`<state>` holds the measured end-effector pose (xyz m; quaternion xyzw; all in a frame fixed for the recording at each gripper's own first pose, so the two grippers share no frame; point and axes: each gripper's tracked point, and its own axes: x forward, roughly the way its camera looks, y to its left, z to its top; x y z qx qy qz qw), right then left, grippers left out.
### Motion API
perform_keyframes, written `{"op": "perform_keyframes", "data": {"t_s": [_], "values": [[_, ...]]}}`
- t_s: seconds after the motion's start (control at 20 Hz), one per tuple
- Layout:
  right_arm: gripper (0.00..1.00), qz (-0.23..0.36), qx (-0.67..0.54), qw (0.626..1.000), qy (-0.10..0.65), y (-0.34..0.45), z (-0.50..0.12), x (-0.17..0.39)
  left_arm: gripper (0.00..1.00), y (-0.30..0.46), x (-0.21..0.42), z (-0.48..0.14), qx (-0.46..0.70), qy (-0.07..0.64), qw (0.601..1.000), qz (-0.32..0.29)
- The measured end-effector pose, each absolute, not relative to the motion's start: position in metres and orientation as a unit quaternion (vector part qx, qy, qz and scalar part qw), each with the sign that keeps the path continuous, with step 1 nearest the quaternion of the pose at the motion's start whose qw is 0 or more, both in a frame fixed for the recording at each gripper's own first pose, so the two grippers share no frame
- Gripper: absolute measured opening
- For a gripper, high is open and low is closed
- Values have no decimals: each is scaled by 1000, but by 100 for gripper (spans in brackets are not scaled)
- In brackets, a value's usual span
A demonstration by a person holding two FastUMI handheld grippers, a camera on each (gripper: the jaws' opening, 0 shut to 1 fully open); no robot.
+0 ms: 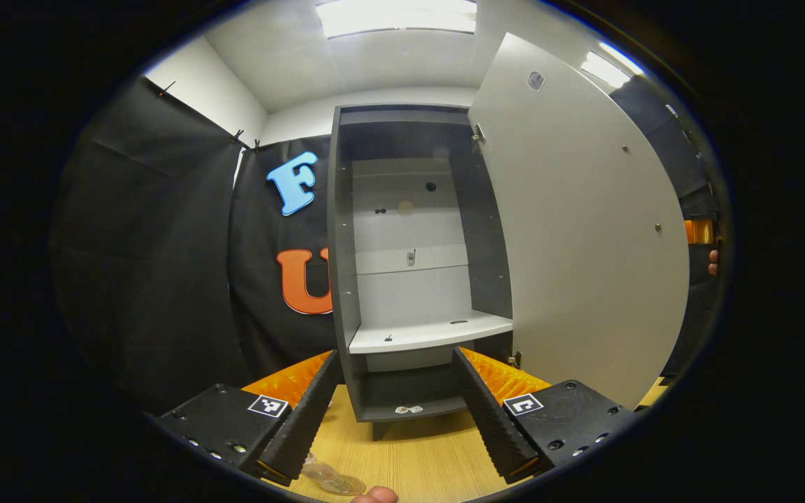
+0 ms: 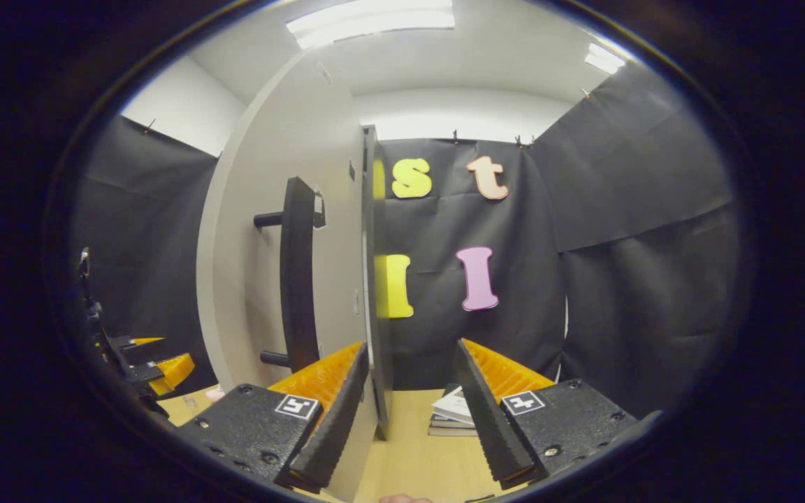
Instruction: Open the cabinet door with the right hand, grasp the bottle in the cabinet with the left hand and place it on the coaster, then close the cabinet door with the right hand.
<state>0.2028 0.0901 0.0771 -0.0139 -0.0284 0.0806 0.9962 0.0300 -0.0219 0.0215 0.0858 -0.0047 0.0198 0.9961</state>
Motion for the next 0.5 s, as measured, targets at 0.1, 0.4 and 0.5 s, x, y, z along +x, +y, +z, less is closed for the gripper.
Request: {"op": "perform_keyframes", "data": {"t_s": [0.1,0.4,0.5], "values": [[81,121,-5,992,-23,116,74,201,96,-19,29,23,84,-6,996,22],[81,204,24,978,-20,186,75,215,96,-1,20,20,67,-4,997,40],[81,224,36,973,-27,210,80,222,96,7,18,21,65,-4,997,49]]}}
